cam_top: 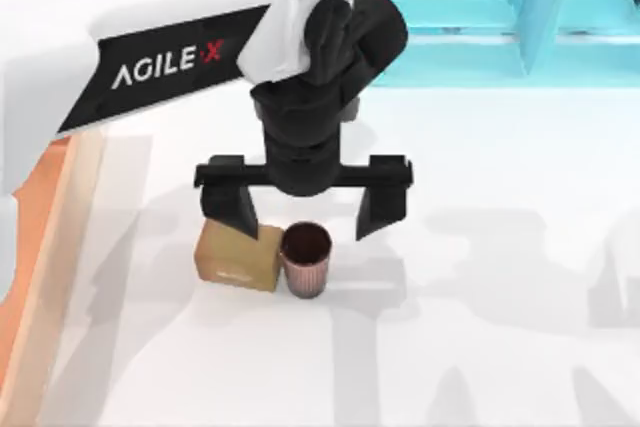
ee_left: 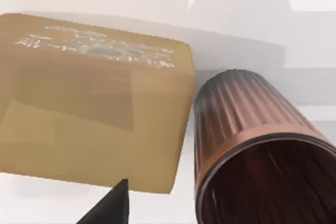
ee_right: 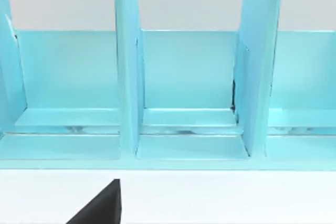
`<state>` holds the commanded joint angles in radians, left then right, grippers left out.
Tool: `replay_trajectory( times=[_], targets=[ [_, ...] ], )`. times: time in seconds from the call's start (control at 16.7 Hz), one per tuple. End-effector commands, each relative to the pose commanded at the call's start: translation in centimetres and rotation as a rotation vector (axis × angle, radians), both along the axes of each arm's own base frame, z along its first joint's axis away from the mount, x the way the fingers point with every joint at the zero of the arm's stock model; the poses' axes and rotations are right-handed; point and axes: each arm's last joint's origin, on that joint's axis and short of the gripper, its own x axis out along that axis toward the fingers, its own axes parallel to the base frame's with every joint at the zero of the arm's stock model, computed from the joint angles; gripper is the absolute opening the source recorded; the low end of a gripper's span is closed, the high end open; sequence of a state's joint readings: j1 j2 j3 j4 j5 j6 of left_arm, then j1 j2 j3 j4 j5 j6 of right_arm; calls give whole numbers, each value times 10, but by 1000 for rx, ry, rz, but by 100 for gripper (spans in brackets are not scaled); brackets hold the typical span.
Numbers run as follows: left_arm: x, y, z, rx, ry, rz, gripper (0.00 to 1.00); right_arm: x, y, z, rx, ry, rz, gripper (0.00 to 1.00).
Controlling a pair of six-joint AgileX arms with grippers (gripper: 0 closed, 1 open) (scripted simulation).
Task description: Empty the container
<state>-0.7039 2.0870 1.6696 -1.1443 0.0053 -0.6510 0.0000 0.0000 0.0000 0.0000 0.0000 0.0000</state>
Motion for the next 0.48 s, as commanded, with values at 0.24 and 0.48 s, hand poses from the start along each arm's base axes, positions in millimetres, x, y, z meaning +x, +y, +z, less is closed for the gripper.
replay_trajectory(
  times=[0.24, 0.48],
  targets=[
    [1, 0, 23, -1, 4, 0, 100, 0, 0, 0, 0, 0, 0, 100],
    [0, 0, 48, 2, 5, 2, 100, 0, 0, 0, 0, 0, 0, 100]
  ],
)
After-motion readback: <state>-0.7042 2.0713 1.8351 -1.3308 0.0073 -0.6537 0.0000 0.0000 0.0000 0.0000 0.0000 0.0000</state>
